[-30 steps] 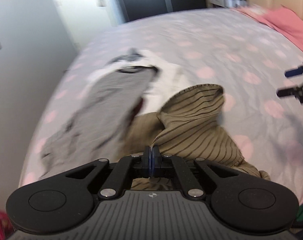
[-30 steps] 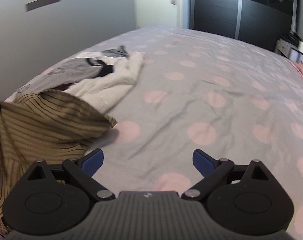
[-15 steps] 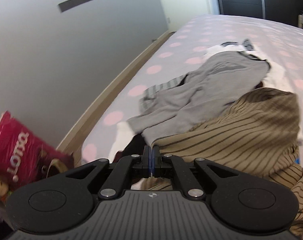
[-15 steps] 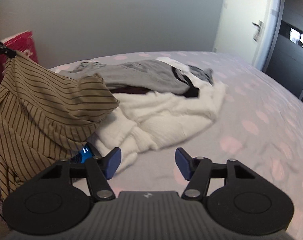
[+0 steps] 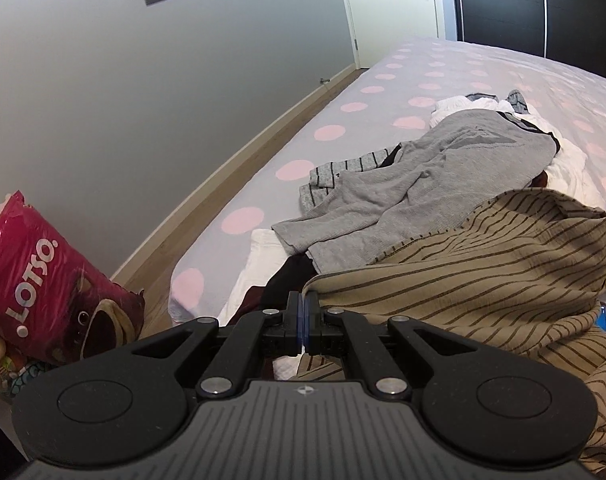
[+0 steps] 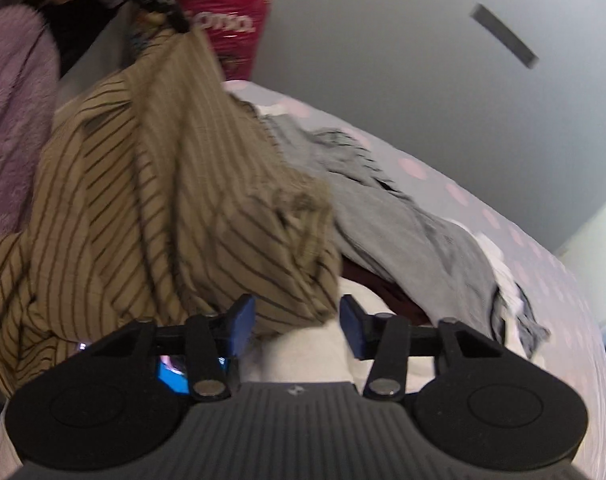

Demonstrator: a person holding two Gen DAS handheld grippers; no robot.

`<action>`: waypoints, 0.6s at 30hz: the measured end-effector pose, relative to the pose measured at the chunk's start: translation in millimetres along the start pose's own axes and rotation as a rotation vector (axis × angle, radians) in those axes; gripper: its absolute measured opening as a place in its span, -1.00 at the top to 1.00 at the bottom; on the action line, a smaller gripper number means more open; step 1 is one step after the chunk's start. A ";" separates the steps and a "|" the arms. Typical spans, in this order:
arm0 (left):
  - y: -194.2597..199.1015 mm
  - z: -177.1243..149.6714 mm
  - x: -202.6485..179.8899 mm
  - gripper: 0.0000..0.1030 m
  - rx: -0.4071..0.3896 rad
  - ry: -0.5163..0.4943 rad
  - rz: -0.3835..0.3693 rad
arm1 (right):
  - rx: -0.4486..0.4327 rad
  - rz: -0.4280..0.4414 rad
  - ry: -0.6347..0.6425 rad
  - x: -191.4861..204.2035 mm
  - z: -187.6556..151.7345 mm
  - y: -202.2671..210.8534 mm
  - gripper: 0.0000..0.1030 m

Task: Fold clothes
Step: 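Grasp the brown striped shirt with the right gripper while the left gripper holds it, then raise the brown striped shirt high with both grippers to let it hang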

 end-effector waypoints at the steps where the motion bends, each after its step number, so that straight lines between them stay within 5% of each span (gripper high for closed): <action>1: 0.6 0.2 1.1 1.00 -0.001 0.008 -0.001 | -0.001 0.005 0.004 2.9 2.4 -1.9 0.51; 2: 2.0 0.5 1.9 1.00 -0.005 0.014 -0.002 | 0.004 0.005 0.004 5.7 4.2 -3.9 0.53; 4: 7.0 2.4 2.4 1.00 -0.024 0.021 -0.004 | 0.027 -0.001 -0.010 10.2 6.3 -7.6 0.91; 8: 31.3 15.6 -1.5 1.00 -0.113 0.040 -0.020 | 0.065 -0.094 -0.100 6.8 7.0 -3.9 0.96; 18: 179.0 102.6 -52.1 1.00 -0.550 -0.023 -0.130 | -0.042 -0.624 -0.351 -55.6 34.6 119.4 0.98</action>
Point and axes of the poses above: each gripper's, at about its wrist camera, not at the fingertips, and y roughly against the way its jaws point, x to its left, z to its top, the point moved 5 cm from there along -y, roughly the way its jaws point, and after that the axes turned 15 degrees about y, right-handed, at the moved point
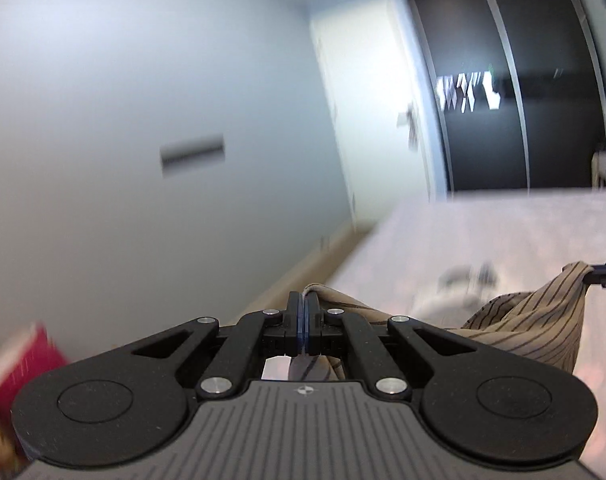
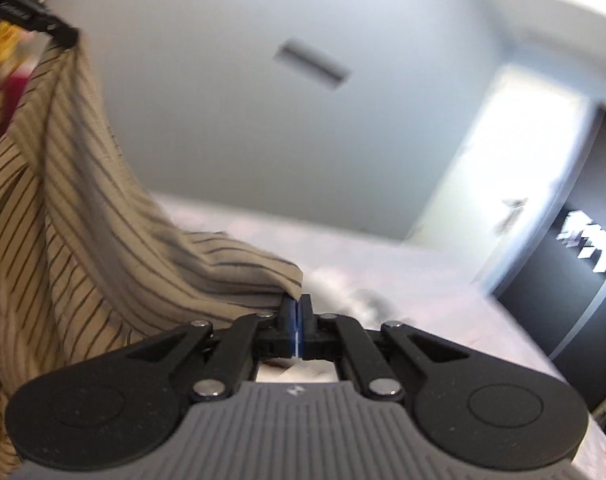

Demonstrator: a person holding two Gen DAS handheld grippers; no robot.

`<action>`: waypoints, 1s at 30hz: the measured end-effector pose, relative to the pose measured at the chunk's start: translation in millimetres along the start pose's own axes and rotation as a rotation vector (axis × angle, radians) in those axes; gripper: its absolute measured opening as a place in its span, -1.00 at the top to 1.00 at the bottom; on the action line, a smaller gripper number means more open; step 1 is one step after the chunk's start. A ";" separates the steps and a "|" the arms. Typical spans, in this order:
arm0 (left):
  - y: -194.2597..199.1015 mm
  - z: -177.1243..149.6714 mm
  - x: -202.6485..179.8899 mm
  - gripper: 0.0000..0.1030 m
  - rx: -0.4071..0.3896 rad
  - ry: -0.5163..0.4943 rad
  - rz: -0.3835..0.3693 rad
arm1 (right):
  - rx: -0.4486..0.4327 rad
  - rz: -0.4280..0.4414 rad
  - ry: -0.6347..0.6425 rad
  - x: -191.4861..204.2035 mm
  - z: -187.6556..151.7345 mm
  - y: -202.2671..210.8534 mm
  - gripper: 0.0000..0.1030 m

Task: Fold clothes
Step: 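Raise the brown striped shirt high with both grippers to let it hang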

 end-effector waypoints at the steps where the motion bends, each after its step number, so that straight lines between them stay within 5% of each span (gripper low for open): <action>1: 11.8 16.4 -8.4 1.00 -0.050 -0.005 -0.018 | -0.023 -0.046 -0.017 -13.1 5.5 13.2 0.98; 8: 103.2 100.5 -68.5 1.00 -0.378 -0.048 -0.158 | -0.177 -0.385 -0.088 -102.5 37.3 139.1 0.98; 17: 203.4 144.4 -116.2 1.00 -0.688 0.021 -0.356 | -0.261 -0.771 -0.042 -169.7 67.0 328.9 0.98; 23: 250.1 158.7 -132.8 1.00 -0.811 0.055 -0.471 | -0.287 -0.990 0.031 -179.5 88.1 433.0 0.98; 30: 260.3 156.8 -144.1 1.00 -0.833 0.078 -0.584 | -0.247 -1.128 0.111 -159.7 89.1 505.1 0.98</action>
Point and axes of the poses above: each gripper's, at about its wrist camera, not at the fingertips, and y roughly against the way its jaws point, x to its left, z to its top, the point moved 5 cm from there along -y, roughly the way its jaws point, and after that the axes turned 15 degrees about y, right-handed, at the moved point
